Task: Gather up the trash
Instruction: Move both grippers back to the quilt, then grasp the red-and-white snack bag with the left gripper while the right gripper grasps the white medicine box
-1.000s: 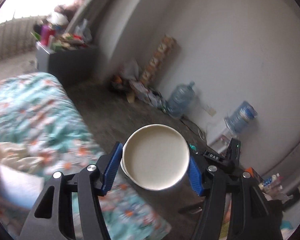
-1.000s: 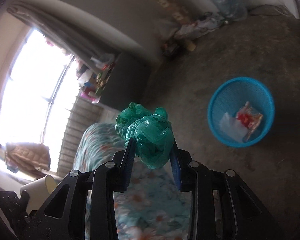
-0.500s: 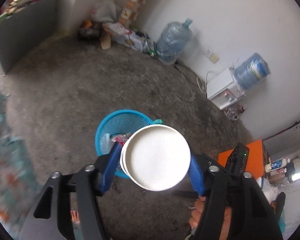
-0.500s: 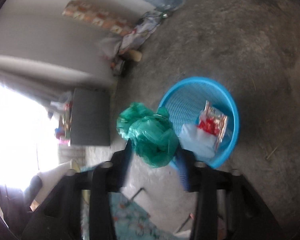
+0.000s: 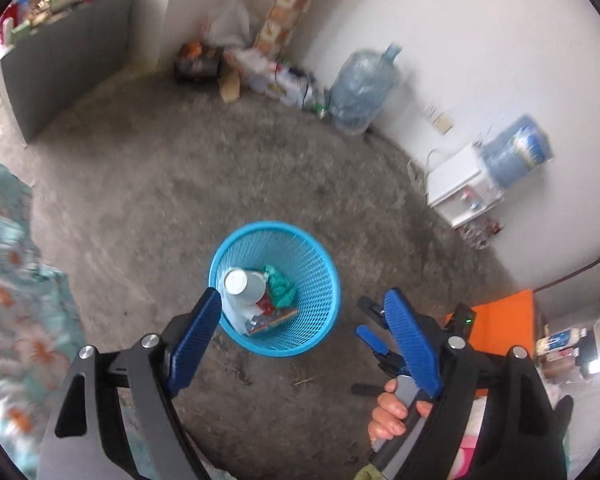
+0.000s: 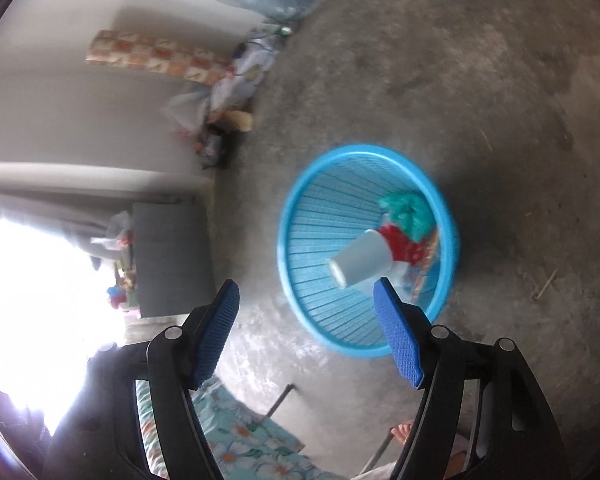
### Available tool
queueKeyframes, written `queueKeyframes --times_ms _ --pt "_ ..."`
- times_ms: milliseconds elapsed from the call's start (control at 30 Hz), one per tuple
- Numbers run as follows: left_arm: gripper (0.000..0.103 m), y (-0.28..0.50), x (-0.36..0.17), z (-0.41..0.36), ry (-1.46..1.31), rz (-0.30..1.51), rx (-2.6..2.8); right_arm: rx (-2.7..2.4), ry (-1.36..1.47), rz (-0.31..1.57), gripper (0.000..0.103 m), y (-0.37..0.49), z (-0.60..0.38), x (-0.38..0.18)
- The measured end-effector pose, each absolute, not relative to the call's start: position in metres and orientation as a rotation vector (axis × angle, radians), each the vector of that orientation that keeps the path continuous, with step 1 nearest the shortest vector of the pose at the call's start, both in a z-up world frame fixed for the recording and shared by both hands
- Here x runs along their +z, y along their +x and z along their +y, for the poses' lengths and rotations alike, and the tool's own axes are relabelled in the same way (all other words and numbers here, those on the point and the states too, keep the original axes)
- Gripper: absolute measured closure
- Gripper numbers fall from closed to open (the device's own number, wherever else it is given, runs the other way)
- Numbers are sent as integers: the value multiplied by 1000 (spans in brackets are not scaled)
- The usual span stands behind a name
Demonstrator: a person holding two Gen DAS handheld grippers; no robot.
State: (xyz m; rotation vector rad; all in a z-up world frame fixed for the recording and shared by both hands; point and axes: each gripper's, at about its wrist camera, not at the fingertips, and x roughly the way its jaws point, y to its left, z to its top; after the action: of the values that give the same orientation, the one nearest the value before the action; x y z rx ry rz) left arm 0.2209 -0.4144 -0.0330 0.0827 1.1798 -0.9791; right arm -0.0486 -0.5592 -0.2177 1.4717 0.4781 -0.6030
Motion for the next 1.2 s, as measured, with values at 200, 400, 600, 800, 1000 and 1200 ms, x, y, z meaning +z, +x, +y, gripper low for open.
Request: queueKeyframes --times_ms 200,400,600,800,1000,1200 --pt "20 186 35 -336 86 1029 -937 -438 1309 453 36 -21 -523 -145" --pt "19 142 72 -230 70 841 -848 -193 1100 544 36 22 -463 -85" --pt "19 116 87 -111 -34 725 -702 6 938 598 36 55 -401 -42" --pt "19 99 105 11 -239 613 -584 182 766 662 34 82 -327 -18" --pt "17 110 115 108 -422 514 -375 347 682 778 34 115 -253 -17" --pt "18 196 73 168 -586 790 -225 424 618 858 34 137 -199 -17"
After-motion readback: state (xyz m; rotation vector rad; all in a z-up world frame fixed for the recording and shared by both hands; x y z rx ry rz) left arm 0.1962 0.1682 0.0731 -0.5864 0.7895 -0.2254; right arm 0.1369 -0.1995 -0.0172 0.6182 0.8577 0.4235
